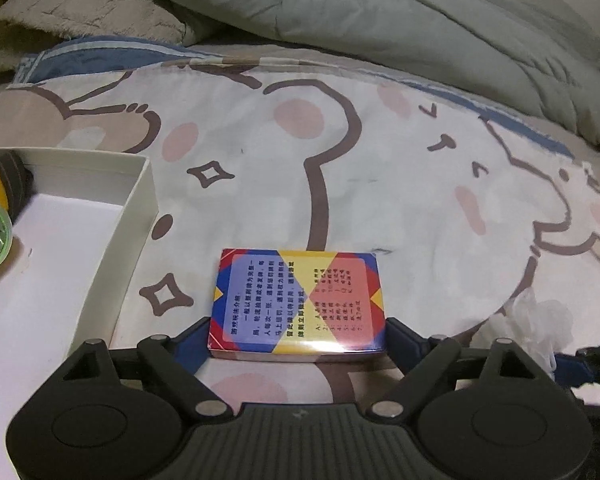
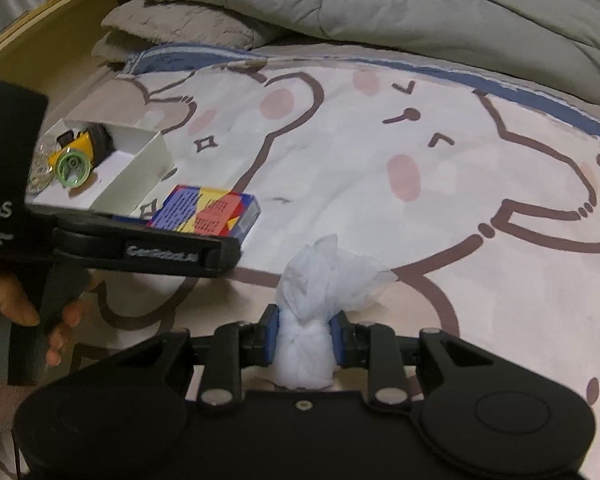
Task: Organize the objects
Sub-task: 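Grasp the colourful card box with the left tool while right tool holds the tissue, then carry the card box and tissue over the white box with both tools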
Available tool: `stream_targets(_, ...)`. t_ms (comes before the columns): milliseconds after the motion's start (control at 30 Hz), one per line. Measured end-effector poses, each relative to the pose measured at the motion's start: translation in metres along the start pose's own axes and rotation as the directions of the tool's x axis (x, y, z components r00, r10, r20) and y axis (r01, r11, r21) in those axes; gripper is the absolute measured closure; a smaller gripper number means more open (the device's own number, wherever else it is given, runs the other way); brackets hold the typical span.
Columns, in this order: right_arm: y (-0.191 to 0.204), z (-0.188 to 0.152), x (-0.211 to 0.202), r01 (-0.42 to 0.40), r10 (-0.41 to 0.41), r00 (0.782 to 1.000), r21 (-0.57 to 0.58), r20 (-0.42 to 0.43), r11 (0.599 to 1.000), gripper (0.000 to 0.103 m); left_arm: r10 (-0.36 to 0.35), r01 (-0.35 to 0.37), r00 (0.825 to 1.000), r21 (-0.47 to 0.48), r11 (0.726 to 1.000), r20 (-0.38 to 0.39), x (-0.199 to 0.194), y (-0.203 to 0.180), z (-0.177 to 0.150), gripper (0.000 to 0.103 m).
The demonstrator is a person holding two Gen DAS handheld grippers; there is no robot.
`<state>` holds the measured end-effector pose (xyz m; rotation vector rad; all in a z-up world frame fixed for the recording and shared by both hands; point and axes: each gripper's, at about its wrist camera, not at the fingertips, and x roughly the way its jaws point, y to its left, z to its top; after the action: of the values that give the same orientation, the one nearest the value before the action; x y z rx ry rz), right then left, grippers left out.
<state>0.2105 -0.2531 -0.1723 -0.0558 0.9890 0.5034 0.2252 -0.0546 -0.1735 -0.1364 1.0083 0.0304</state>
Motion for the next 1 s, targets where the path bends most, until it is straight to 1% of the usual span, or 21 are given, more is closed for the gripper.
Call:
stream_targets(167,-0.002,0.007,-0.012,0.014,-0.015,0.999,0.032,0.039,0.999,0.076,-0.042,0.042,0.998,0.011,0.999,0.039,-0.025,0.005,0.004,0.014)
stream_targets(400,0.010,0.017,-0.036,0.031,-0.035,0.995,0.047,0.097,0.998,0.076,-0.091,0.087,0.991,0.046,0.995,0.095,-0.065,0.011,0.009,0.014)
stream_targets(533,0.016,0.022,-0.054,0.034,-0.042,0.989,0.064,0.142,0.997,0.076,-0.096,0.086,0.985,0.078,0.993,0.143,-0.091,0.016,0.009,0.014)
stream_targets(733,0.027,0.029,-0.081,0.049,-0.067,0.976,0.086,0.209,0.995,0.076,-0.107,0.090,0.973,0.091,0.992,0.203,-0.127,0.032,0.010,0.014)
stream_targets(1000,0.047,0.029,-0.107,0.057,-0.089,0.957,0.122,0.276,0.991,0.076,-0.128,0.098,0.959,0.127,0.987,0.254,-0.163,0.061,0.002,0.014)
